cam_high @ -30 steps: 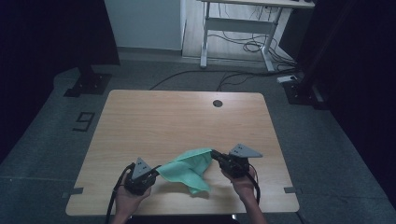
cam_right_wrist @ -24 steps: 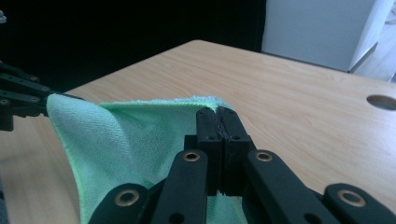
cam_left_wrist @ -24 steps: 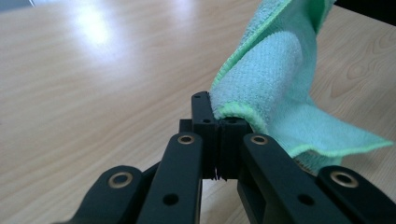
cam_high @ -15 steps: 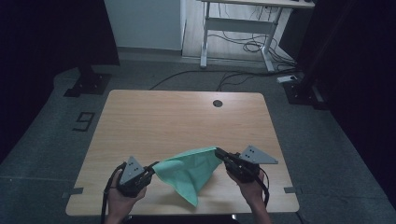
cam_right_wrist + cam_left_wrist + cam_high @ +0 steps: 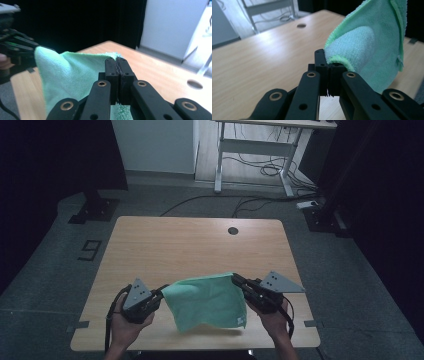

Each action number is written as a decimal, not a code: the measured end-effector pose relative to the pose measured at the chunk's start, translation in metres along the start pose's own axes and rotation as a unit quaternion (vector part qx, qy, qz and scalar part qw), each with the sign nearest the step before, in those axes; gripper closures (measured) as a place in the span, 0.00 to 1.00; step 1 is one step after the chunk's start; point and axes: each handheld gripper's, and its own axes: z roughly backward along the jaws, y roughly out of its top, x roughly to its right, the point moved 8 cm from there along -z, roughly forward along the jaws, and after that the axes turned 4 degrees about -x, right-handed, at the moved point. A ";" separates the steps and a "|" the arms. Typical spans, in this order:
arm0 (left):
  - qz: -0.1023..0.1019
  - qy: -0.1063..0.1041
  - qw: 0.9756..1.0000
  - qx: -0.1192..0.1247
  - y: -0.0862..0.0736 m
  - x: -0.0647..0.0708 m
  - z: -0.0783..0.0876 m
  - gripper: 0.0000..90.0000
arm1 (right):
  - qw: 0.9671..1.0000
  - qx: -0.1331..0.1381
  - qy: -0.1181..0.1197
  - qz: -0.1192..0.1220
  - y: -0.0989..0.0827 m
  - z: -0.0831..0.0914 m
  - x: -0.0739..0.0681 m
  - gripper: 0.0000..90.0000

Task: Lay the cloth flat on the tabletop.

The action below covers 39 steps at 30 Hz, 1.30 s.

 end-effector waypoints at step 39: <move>-0.012 0.106 0.984 -0.145 -0.052 -0.122 -0.102 0.24 | 0.985 -0.135 -0.085 -0.064 -0.086 -0.117 0.078 0.59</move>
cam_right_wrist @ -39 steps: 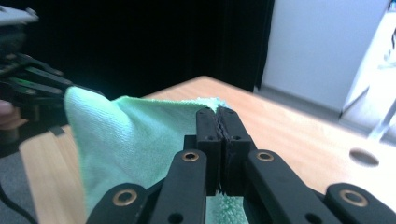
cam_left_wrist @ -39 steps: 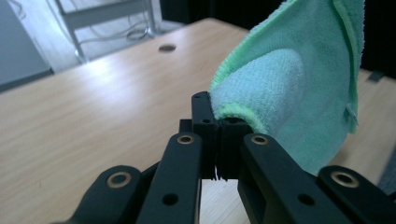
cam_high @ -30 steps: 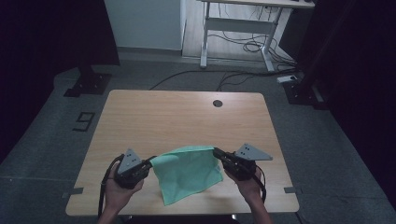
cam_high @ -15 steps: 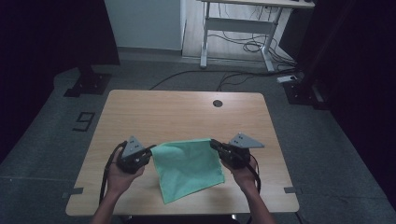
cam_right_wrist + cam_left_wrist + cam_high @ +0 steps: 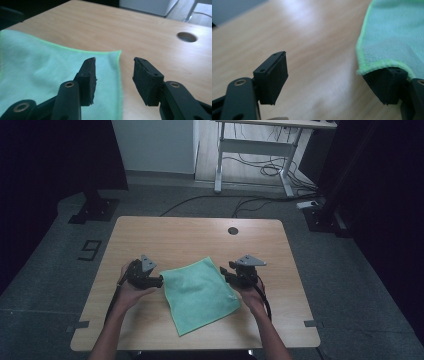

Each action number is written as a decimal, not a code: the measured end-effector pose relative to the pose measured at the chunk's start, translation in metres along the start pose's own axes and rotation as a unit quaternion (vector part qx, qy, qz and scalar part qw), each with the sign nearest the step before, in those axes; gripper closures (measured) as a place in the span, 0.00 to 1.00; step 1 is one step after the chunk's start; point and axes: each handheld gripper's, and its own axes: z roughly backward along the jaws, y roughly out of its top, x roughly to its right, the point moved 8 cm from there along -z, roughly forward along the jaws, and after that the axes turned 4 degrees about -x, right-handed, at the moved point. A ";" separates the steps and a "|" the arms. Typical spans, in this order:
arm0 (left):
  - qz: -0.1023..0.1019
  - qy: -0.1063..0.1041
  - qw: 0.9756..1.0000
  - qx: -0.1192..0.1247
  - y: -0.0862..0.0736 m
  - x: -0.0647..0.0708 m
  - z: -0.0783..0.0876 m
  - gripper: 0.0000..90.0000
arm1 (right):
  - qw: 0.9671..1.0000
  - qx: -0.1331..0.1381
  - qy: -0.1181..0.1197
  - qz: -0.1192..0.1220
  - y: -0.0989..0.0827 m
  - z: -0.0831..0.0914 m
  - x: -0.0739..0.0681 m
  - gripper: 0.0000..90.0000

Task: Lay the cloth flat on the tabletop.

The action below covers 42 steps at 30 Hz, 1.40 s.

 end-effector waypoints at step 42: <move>0.085 -0.138 0.987 -0.019 -0.004 0.058 -0.006 0.39 | 0.992 -0.125 0.009 -0.027 -0.078 -0.034 -0.011 0.64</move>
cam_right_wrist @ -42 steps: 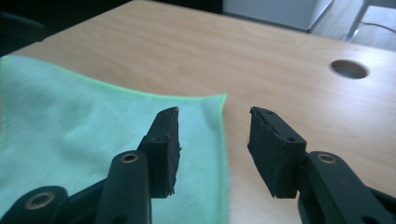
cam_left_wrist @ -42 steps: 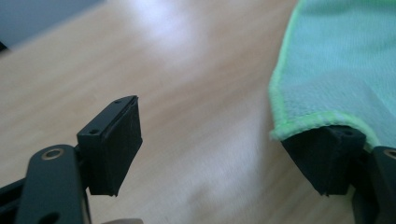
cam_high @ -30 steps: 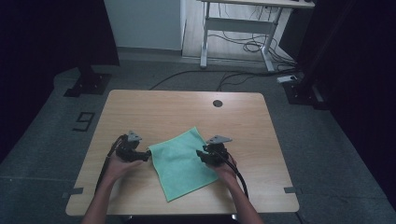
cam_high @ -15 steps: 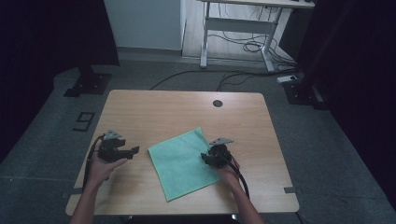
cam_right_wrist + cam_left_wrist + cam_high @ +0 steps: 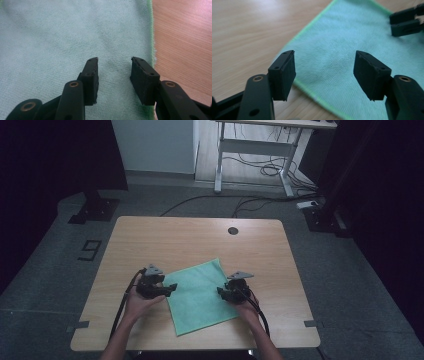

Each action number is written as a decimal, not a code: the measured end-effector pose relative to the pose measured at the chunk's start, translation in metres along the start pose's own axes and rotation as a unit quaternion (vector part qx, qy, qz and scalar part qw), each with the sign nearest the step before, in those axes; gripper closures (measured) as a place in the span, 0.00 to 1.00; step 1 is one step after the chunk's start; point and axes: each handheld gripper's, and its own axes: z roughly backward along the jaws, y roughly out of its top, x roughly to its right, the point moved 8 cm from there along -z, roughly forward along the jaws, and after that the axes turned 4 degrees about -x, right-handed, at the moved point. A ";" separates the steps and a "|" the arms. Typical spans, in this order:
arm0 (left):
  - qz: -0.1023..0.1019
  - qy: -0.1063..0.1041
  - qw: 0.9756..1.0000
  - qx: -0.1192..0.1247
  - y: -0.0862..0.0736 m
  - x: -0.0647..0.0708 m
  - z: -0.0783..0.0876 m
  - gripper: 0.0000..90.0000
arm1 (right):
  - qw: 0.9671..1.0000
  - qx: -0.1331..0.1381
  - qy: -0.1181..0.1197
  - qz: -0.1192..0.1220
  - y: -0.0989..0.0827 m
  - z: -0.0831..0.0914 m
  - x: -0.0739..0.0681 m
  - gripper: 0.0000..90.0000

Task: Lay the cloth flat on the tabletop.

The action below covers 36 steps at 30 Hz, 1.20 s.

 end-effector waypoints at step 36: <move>-0.045 0.009 0.999 -0.017 0.024 0.012 -0.039 0.49 | 0.999 0.037 0.006 -0.003 -0.005 0.031 -0.004 0.67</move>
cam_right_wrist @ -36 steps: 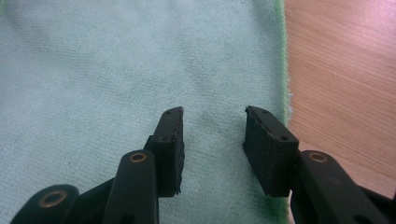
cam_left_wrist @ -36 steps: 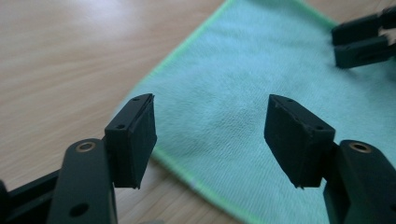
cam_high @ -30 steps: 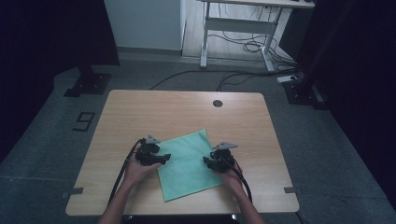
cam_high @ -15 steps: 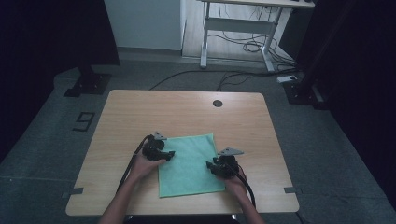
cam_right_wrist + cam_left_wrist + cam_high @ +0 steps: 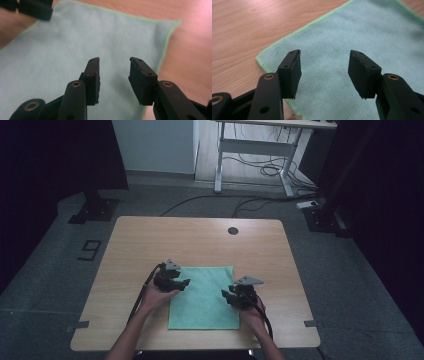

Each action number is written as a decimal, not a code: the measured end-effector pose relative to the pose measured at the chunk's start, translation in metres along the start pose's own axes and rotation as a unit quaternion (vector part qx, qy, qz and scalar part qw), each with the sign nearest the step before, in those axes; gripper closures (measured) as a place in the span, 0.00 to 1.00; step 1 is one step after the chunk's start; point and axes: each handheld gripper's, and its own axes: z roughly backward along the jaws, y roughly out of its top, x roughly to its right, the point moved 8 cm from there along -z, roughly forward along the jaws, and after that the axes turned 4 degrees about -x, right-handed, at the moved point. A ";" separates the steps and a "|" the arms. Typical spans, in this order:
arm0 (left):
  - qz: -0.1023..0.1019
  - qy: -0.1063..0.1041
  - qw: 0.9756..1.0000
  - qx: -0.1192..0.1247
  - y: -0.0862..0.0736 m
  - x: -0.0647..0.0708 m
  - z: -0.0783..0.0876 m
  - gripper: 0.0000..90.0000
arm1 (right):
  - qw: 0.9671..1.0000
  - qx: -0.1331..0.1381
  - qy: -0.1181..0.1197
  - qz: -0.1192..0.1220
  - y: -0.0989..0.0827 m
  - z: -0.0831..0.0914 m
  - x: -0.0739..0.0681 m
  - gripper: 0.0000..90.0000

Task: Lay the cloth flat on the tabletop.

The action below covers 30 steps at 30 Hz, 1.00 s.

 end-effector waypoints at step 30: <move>0.005 0.000 1.000 -0.022 -0.012 -0.004 -0.019 0.51 | 0.998 -0.002 -0.050 -0.037 0.046 -0.047 0.037 0.60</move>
